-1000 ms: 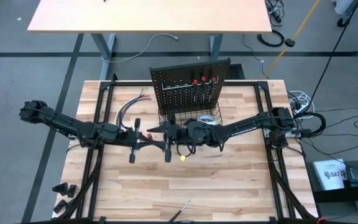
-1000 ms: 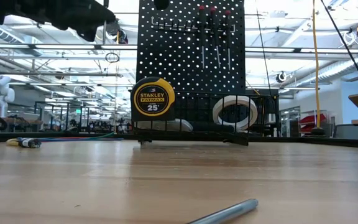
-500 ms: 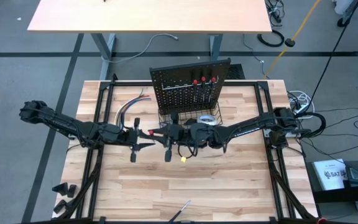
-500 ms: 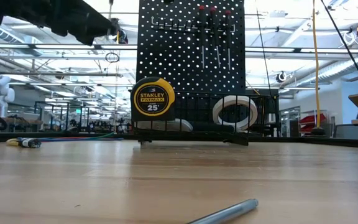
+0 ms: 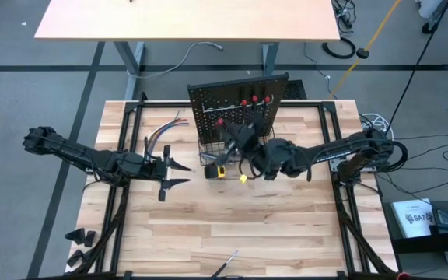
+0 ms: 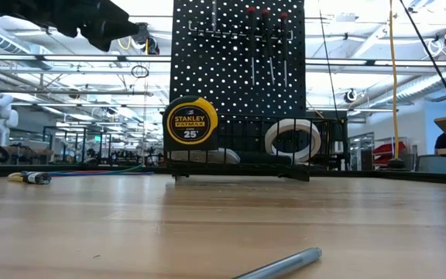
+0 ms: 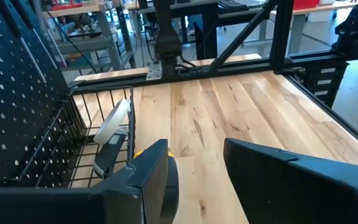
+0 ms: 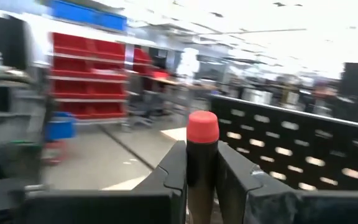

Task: Hang tools onto peg board
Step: Hang the black screwdriver onto the pegboard

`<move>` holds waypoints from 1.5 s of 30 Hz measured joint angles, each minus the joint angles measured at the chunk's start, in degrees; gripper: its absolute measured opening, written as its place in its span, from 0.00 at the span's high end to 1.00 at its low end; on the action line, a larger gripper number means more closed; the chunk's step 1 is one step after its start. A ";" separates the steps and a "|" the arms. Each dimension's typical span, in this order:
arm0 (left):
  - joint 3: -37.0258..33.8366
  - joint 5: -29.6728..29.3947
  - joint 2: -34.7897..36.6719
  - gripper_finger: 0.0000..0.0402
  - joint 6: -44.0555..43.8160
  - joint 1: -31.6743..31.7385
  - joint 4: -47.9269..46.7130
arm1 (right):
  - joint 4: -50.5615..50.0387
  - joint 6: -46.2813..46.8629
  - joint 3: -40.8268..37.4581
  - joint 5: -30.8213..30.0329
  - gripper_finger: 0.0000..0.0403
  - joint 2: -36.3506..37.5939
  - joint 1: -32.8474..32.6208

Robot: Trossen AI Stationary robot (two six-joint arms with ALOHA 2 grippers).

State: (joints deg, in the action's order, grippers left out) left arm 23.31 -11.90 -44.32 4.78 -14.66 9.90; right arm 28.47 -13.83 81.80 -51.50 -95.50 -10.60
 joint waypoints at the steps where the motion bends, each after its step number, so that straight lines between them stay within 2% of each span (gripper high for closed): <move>1: 0.00 0.00 0.01 0.59 -0.02 0.00 0.01 | -0.06 -0.21 0.00 -1.36 0.90 0.00 0.31; 6: 0.00 0.00 0.01 0.59 -0.05 0.00 -0.03 | -2.65 -0.39 0.00 -6.92 0.90 0.04 2.35; 12: 0.00 0.03 0.01 0.59 -1.04 0.00 -0.47 | -4.21 1.30 0.00 -7.94 0.90 0.04 4.33; 17: 0.00 0.04 0.01 0.59 -1.09 -0.02 -0.64 | -4.79 0.64 0.00 -11.22 0.90 0.04 5.28; 45: 0.00 -0.31 -0.02 0.59 -1.07 0.00 -1.56 | -7.85 4.40 -0.02 -11.33 0.90 -1.25 9.15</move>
State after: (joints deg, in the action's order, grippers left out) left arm 23.31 -12.21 -44.34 3.70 -14.66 8.34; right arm 20.62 -9.43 81.78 -62.83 -96.75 -1.45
